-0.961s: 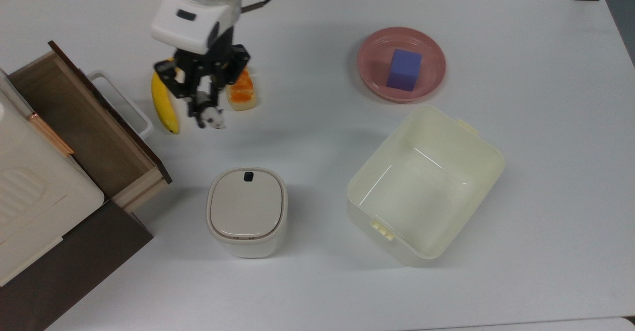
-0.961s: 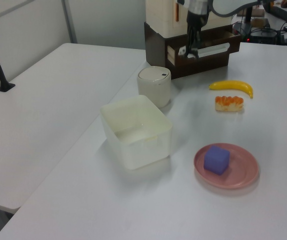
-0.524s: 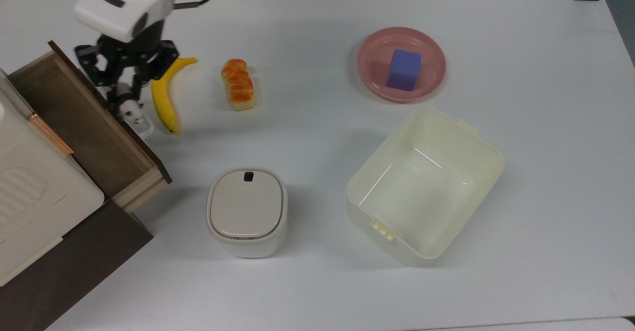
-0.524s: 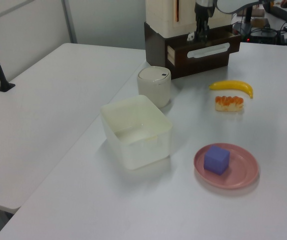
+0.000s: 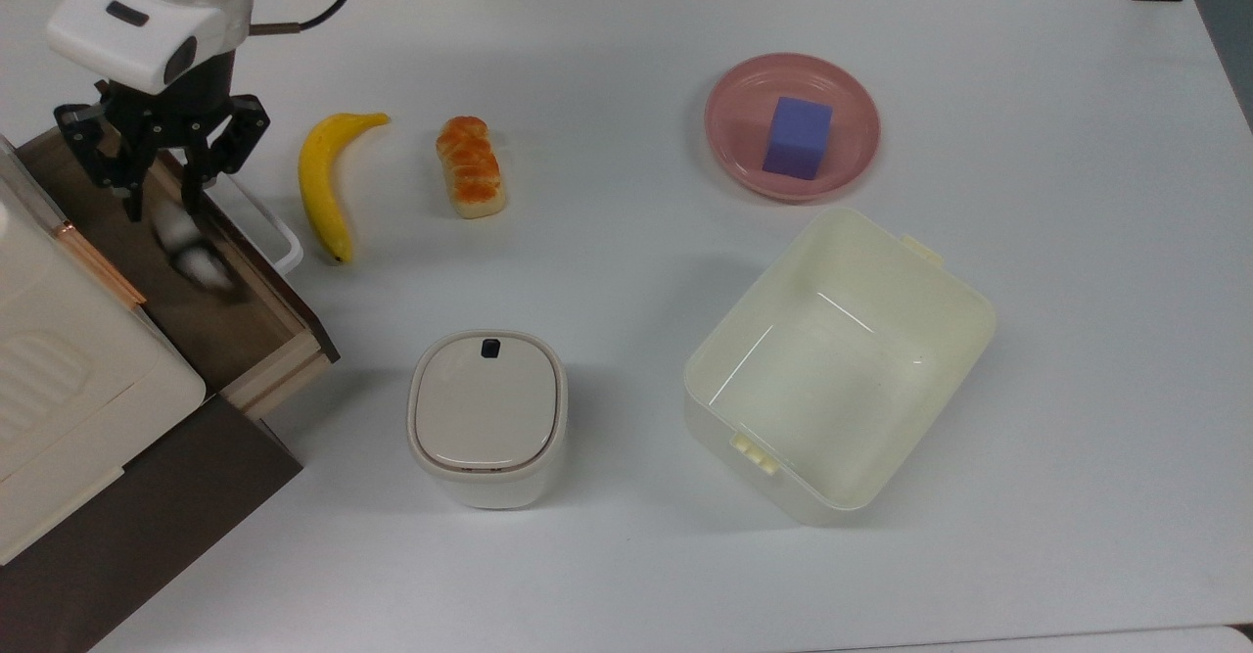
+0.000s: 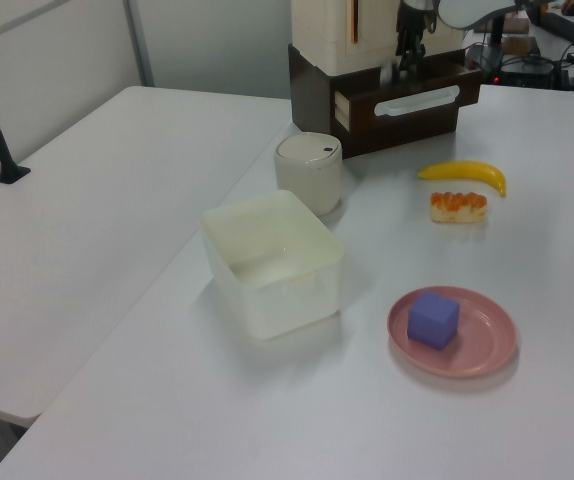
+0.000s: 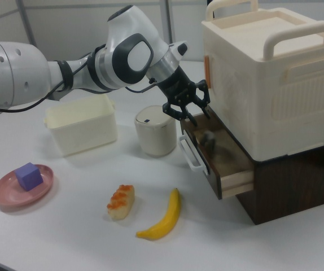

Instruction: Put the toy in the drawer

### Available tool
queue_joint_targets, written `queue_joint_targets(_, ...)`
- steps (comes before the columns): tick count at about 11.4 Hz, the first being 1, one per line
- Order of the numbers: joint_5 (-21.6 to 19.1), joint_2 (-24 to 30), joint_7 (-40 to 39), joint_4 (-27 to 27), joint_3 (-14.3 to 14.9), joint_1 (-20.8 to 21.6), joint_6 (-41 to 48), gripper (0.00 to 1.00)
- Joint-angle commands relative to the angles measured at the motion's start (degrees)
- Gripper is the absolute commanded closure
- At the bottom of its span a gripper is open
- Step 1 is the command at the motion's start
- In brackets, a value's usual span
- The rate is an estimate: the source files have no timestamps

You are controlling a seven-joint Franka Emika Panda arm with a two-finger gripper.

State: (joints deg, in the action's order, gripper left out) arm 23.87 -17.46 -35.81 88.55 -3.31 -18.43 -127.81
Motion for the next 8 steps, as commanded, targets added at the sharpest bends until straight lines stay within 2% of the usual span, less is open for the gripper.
queue_joint_targets(1,-0.05,0.05,5.71,-0.31,-0.82,0.93,-0.86,0.20)
queue_joint_targets(4,-0.13,0.75,15.21,-0.05,-3.10,2.68,-0.51,0.20)
queue_joint_targets(5,-1.00,0.67,18.29,0.12,-4.76,2.87,-0.51,0.17)
queue_joint_targets(7,-6.52,1.28,24.88,1.53,-8.37,2.96,0.97,0.17)
queue_joint_targets(8,-8.29,1.63,27.61,2.06,-10.47,3.31,5.77,0.17)
